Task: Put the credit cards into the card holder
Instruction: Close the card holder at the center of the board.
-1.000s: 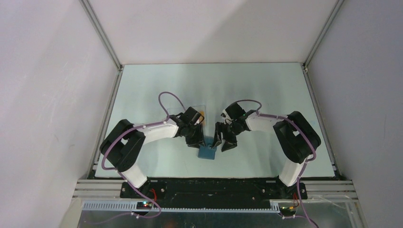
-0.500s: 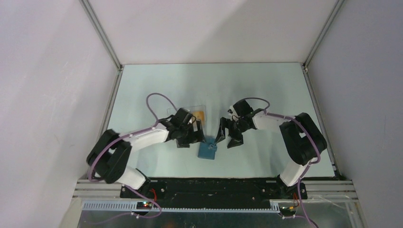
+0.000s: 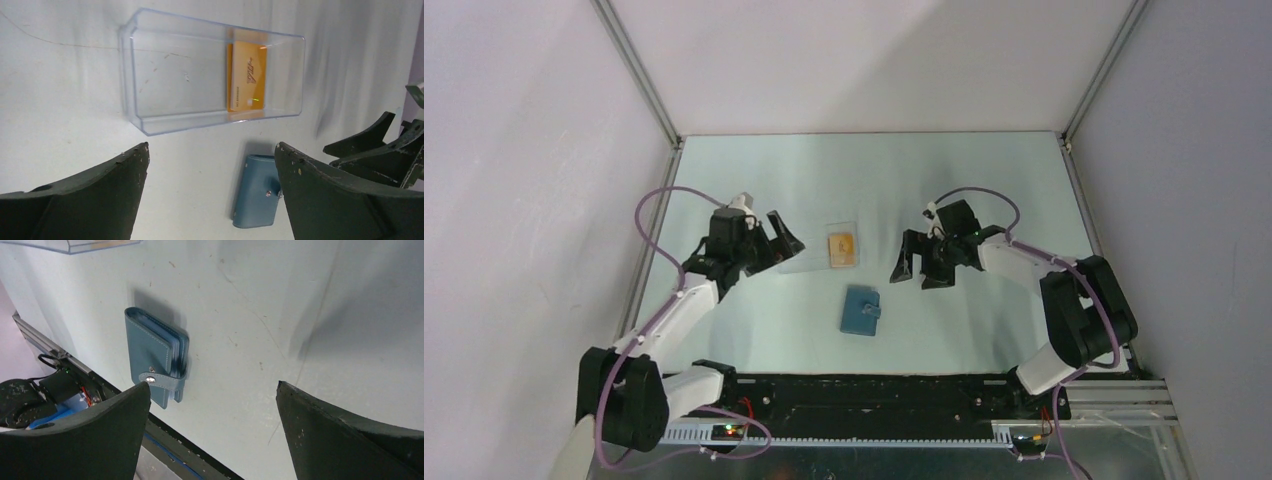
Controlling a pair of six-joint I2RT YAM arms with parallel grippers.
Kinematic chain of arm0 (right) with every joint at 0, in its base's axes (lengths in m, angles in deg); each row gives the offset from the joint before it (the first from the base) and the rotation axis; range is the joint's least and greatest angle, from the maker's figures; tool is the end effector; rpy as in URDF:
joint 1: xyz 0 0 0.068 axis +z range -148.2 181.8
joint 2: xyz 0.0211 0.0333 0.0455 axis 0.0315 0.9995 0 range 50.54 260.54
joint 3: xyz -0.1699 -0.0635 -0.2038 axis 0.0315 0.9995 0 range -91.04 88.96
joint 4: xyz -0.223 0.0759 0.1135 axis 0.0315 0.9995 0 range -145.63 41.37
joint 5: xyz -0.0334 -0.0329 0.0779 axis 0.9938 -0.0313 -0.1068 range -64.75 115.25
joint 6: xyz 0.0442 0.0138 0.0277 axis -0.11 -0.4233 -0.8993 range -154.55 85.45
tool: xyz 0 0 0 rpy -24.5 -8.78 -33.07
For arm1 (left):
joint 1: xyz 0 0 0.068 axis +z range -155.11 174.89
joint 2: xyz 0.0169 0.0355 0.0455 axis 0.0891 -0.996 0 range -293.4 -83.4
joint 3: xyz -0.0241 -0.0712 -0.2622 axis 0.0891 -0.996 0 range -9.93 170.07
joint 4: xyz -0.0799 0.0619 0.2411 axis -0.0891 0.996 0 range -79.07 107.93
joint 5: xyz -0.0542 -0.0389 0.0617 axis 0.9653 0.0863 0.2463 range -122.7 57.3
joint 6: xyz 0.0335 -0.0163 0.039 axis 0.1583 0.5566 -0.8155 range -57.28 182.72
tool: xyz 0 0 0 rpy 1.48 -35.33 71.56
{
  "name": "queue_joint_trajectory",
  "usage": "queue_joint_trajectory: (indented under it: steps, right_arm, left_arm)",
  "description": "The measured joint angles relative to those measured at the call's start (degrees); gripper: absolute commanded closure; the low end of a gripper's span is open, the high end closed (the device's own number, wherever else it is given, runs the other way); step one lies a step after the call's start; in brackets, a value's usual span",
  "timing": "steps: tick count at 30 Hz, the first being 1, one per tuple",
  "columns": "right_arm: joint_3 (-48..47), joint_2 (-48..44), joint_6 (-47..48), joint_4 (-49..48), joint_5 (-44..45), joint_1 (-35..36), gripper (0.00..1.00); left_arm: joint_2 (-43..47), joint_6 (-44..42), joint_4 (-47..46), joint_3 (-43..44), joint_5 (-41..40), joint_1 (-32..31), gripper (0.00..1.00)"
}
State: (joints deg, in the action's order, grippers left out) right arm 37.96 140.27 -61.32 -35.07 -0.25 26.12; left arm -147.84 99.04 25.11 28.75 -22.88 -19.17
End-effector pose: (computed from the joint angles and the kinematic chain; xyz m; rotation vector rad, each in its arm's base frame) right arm 0.2686 0.1382 0.1797 -0.1105 2.7183 0.8757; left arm 0.2278 -0.0634 0.2291 -0.3597 2.3144 -0.6470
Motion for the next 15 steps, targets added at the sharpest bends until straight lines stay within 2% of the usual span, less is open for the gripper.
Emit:
queue_joint_trajectory:
  steps: [5, 8, 11, 13, 15]
  right_arm:
    - [0.07, 2.78, -0.44, -1.40, -2.10, 2.78, 0.05]
    - [1.09, 4.20, -1.81, -2.97, -4.07, 4.68, 0.12]
    - [2.21, 5.38, -4.37, -5.35, -7.23, 6.25, 0.22]
    - [3.10, 6.05, -5.97, -7.50, -8.72, 6.93, 0.30]
    - [4.17, 6.91, -7.56, -9.62, -10.88, 7.50, 0.34]
  left_arm:
    - [-0.04, -2.08, -0.31, -0.02, 4.74, 2.36, 0.00]
    - [0.28, -1.64, -3.19, -1.60, 8.68, 1.64, 0.00]
    - [0.70, -0.33, -5.14, -4.11, 10.47, -1.66, 0.04]
    - [0.15, 1.07, -6.34, -5.51, 11.37, -5.57, 0.09]
    - [-1.97, 2.89, -7.93, -6.19, 11.87, -10.14, 0.14]
